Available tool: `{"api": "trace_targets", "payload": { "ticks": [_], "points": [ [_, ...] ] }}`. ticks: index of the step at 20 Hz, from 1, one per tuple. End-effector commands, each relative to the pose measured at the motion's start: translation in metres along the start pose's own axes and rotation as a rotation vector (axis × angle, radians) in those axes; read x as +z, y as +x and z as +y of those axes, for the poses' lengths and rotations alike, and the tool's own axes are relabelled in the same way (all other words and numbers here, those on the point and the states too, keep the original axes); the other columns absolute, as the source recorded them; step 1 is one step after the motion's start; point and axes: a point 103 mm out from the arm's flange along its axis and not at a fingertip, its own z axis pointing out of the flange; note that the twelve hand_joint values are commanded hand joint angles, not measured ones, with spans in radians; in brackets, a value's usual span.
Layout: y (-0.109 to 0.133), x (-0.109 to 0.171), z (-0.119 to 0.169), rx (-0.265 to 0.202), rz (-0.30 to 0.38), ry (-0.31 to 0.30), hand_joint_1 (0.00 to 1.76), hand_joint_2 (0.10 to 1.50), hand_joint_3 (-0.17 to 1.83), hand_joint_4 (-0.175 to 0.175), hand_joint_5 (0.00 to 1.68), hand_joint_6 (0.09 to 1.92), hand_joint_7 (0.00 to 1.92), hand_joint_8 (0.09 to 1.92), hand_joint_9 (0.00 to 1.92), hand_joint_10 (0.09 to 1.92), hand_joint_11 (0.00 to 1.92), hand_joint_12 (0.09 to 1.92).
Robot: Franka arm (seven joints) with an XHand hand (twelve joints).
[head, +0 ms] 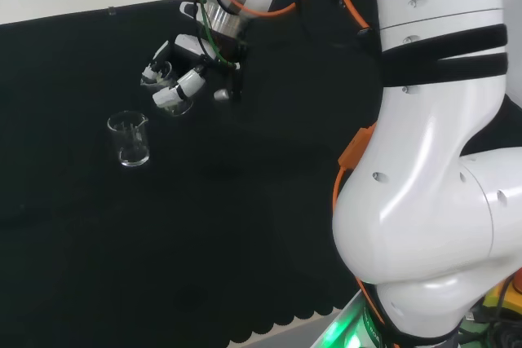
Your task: Place the beaker back on the table.
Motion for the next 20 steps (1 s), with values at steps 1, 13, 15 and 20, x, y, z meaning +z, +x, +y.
{"api": "trace_targets", "payload": {
  "ticks": [1, 13, 15, 20],
  "points": [
    [-0.010, 0.009, 0.011, -0.018, 0.064, -0.062, 1.19, 0.58, 0.67, 0.130, 1.59, 0.09, 1.91, 0.09, 1.77, 0.09, 1.44, 0.71],
    [-0.019, 0.022, 0.010, -0.007, 0.053, -0.123, 1.19, 0.58, 0.66, 0.122, 1.58, 0.09, 1.90, 0.09, 1.76, 0.09, 1.42, 0.71],
    [-0.020, 0.027, 0.008, -0.002, 0.051, -0.128, 1.19, 0.58, 0.66, 0.121, 1.58, 0.09, 1.90, 0.09, 1.76, 0.09, 1.42, 0.71],
    [-0.022, 0.041, 0.007, 0.005, 0.041, -0.123, 1.19, 0.58, 0.65, 0.118, 1.58, 0.09, 1.90, 0.09, 1.76, 0.09, 1.42, 0.71]
  ]
}}
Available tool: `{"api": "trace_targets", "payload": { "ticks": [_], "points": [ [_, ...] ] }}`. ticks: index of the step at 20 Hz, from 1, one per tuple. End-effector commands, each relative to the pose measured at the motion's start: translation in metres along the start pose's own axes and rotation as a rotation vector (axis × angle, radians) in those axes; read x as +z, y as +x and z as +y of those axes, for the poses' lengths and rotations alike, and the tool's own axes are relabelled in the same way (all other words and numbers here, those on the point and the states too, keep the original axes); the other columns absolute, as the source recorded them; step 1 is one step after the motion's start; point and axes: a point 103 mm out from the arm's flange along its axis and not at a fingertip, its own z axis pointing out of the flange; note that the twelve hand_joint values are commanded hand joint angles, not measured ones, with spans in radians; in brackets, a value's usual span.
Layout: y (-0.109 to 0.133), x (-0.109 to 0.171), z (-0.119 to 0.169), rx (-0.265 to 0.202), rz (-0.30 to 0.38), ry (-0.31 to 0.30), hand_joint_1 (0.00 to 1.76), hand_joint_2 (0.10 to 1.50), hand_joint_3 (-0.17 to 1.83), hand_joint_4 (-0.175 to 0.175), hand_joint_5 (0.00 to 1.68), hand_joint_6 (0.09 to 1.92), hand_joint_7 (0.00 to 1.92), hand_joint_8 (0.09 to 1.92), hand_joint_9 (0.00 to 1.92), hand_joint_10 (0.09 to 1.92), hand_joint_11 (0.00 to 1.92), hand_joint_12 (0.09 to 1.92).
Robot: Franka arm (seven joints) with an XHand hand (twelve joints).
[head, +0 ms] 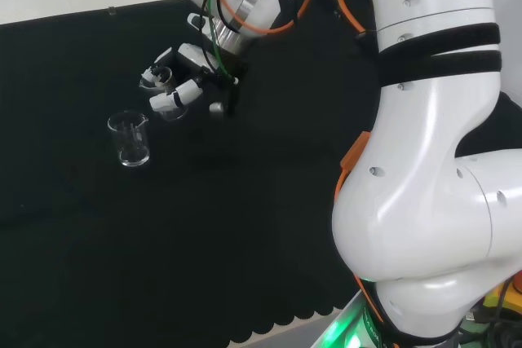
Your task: Place the beaker back on the table.
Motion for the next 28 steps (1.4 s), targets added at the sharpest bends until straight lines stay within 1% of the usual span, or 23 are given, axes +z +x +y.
{"api": "trace_targets", "payload": {
  "ticks": [1, 5, 6, 9, 13, 18, 20, 23, 25, 27, 28],
  "points": [
    [-0.002, 0.013, -0.002, 0.008, -0.008, 0.009, 1.19, 0.58, 0.65, 0.117, 1.58, 0.09, 1.90, 0.09, 1.76, 0.09, 1.42, 0.71],
    [-0.003, 0.019, -0.001, 0.011, -0.001, 0.005, 1.19, 0.59, 0.65, 0.115, 1.58, 0.09, 1.90, 0.09, 1.76, 0.09, 1.41, 0.71],
    [-0.001, 0.023, 0.001, 0.013, -0.011, 0.014, 1.19, 0.59, 0.65, 0.115, 1.58, 0.09, 1.90, 0.09, 1.76, 0.09, 1.41, 0.71],
    [-0.001, 0.026, 0.003, 0.016, -0.013, 0.015, 1.19, 0.59, 0.65, 0.113, 1.58, 0.09, 1.90, 0.09, 1.76, 0.09, 1.41, 0.71],
    [-0.006, 0.026, -0.001, 0.023, -0.004, 0.005, 1.19, 0.59, 0.65, 0.111, 1.58, 0.09, 1.89, 0.09, 1.76, 0.09, 1.41, 0.71],
    [-0.010, 0.027, -0.006, 0.034, -0.014, 0.014, 1.19, 0.59, 0.65, 0.108, 1.58, 0.09, 1.89, 0.09, 1.76, 0.09, 1.41, 0.71],
    [-0.010, 0.029, -0.007, 0.034, -0.007, 0.014, 1.19, 0.60, 0.63, 0.101, 1.58, 0.09, 1.86, 0.09, 1.74, 0.09, 1.40, 0.72],
    [-0.012, 0.028, -0.010, 0.025, 0.018, 0.031, 1.17, 0.64, 0.56, 0.117, 1.56, 0.09, 1.79, 0.09, 1.68, 0.09, 1.32, 0.77],
    [-0.012, 0.028, -0.010, 0.019, 0.035, 0.042, 1.15, 0.72, 0.42, 0.154, 1.53, 0.09, 1.69, 0.09, 1.60, 0.09, 1.18, 0.86],
    [-0.013, 0.028, -0.010, 0.017, 0.041, 0.058, 1.14, 0.81, 0.26, 0.171, 1.48, 0.11, 1.59, 0.09, 1.52, 0.09, 1.00, 0.99],
    [-0.012, 0.027, -0.011, 0.016, 0.036, 0.059, 1.11, 0.79, 0.25, 0.111, 1.40, 0.15, 1.56, 0.09, 1.48, 0.09, 0.94, 1.03]
  ]
}}
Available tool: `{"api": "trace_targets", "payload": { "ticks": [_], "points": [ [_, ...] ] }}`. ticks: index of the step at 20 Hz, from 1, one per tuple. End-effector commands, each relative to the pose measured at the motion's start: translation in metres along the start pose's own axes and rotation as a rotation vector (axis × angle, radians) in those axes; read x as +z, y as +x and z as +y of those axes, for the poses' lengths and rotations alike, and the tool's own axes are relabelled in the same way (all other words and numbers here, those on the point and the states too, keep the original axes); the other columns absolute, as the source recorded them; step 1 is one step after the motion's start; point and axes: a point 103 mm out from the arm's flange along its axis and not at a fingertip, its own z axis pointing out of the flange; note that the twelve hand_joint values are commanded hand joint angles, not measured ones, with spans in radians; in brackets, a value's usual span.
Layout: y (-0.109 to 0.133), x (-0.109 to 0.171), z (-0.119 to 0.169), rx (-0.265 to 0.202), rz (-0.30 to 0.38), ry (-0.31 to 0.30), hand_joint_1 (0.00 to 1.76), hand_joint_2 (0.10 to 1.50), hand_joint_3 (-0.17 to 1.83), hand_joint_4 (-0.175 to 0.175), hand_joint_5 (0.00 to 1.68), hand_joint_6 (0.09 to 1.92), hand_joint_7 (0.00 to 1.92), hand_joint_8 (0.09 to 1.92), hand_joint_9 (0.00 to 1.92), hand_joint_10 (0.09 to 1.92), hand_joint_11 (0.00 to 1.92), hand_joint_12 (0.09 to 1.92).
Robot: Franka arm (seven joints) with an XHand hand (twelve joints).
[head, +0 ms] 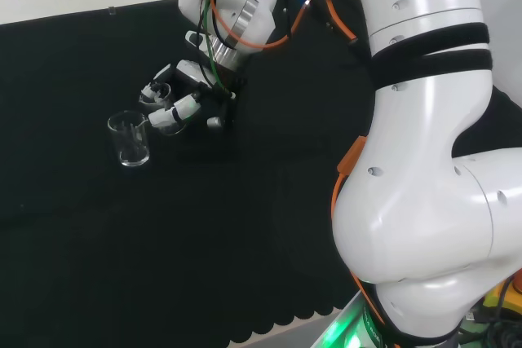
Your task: Place the beaker back on the table.
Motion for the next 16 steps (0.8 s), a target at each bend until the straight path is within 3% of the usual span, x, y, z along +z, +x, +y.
{"api": "trace_targets", "payload": {
  "ticks": [1, 3, 7, 11, 16],
  "points": [
    [0.001, -0.002, -0.004, -0.010, 0.016, 0.030, 1.08, 0.74, 0.30, 0.054, 1.29, 0.23, 1.50, 0.09, 1.44, 0.09, 0.86, 1.07],
    [0.007, -0.002, -0.005, -0.005, 0.010, 0.039, 1.03, 0.61, 0.48, -0.004, 1.06, 0.49, 1.37, 0.09, 1.32, 0.09, 0.65, 1.17],
    [0.009, -0.008, -0.009, 0.008, 0.000, 0.072, 0.97, 0.53, 0.60, -0.045, 0.72, 0.78, 1.15, 0.09, 1.15, 0.09, 0.36, 1.29],
    [0.011, -0.017, -0.016, 0.020, -0.022, 0.086, 0.93, 0.51, 0.59, -0.068, 0.52, 0.78, 1.02, 0.09, 1.04, 0.09, 0.23, 1.32],
    [0.015, -0.029, -0.023, 0.034, -0.050, 0.103, 0.91, 0.51, 0.57, -0.075, 0.46, 0.74, 0.96, 0.09, 0.99, 0.09, 0.17, 1.33]
  ]
}}
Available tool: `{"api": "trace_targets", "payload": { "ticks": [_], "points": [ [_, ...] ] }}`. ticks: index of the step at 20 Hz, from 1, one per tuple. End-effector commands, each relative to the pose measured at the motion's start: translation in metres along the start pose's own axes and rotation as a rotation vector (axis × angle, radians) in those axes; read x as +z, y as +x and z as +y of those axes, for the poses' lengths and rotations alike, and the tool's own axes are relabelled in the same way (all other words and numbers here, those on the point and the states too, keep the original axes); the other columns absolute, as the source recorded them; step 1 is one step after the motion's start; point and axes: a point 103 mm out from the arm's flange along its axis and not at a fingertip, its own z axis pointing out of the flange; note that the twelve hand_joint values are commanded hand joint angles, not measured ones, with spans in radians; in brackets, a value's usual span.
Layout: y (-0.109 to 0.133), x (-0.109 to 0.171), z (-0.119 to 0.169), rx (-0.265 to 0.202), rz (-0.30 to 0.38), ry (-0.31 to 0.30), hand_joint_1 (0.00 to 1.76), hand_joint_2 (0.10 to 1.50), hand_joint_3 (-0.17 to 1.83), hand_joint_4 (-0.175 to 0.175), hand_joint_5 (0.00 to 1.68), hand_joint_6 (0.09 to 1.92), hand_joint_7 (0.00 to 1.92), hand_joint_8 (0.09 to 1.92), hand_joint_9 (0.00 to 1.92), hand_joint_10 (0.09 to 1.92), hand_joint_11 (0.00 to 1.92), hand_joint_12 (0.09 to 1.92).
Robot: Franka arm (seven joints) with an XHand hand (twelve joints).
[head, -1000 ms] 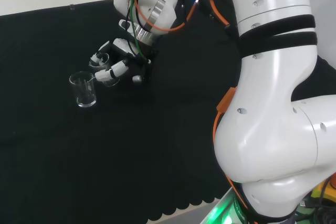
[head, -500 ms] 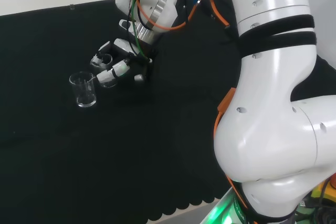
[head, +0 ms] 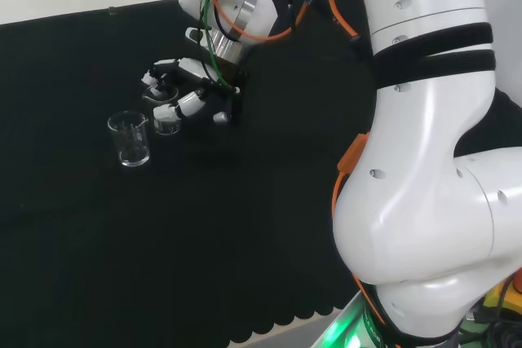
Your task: Place the beaker back on the table.
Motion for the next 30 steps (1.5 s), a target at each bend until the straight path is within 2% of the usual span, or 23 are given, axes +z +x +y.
{"api": "trace_targets", "payload": {
  "ticks": [1, 5, 8, 11, 15, 18, 21, 27, 30],
  "points": [
    [0.007, -0.016, -0.013, 0.028, -0.036, 0.033, 0.90, 0.51, 0.57, -0.076, 0.46, 0.72, 0.94, 0.09, 0.97, 0.09, 0.15, 1.33],
    [0.015, -0.025, -0.016, 0.043, -0.051, 0.039, 0.87, 0.53, 0.53, -0.080, 0.41, 0.63, 0.82, 0.09, 0.85, 0.09, 0.05, 1.36],
    [0.026, -0.035, -0.019, 0.059, -0.081, 0.041, 0.84, 0.54, 0.49, -0.081, 0.38, 0.48, 0.69, 0.09, 0.72, 0.09, 0.01, 1.27],
    [0.031, -0.042, -0.022, 0.074, -0.107, 0.036, 0.83, 0.55, 0.46, -0.081, 0.38, 0.40, 0.64, 0.09, 0.69, 0.09, 0.00, 1.22],
    [0.035, -0.048, -0.031, 0.104, -0.138, 0.033, 0.83, 0.56, 0.46, -0.081, 0.38, 0.38, 0.62, 0.09, 0.67, 0.09, 0.00, 1.21],
    [0.040, -0.055, -0.037, 0.123, -0.176, 0.055, 0.82, 0.57, 0.44, -0.082, 0.39, 0.33, 0.61, 0.09, 0.66, 0.09, 0.00, 1.21],
    [0.047, -0.060, -0.046, 0.141, -0.157, 0.022, 0.82, 0.57, 0.43, -0.082, 0.39, 0.32, 0.60, 0.09, 0.65, 0.09, 0.00, 1.21],
    [0.055, -0.073, -0.071, 0.175, -0.222, -0.002, 0.82, 0.58, 0.43, -0.083, 0.39, 0.31, 0.59, 0.09, 0.64, 0.09, 0.00, 1.20],
    [0.056, -0.077, -0.080, 0.201, -0.232, -0.005, 0.82, 0.58, 0.43, -0.084, 0.39, 0.31, 0.58, 0.09, 0.64, 0.09, 0.00, 1.20]
  ]
}}
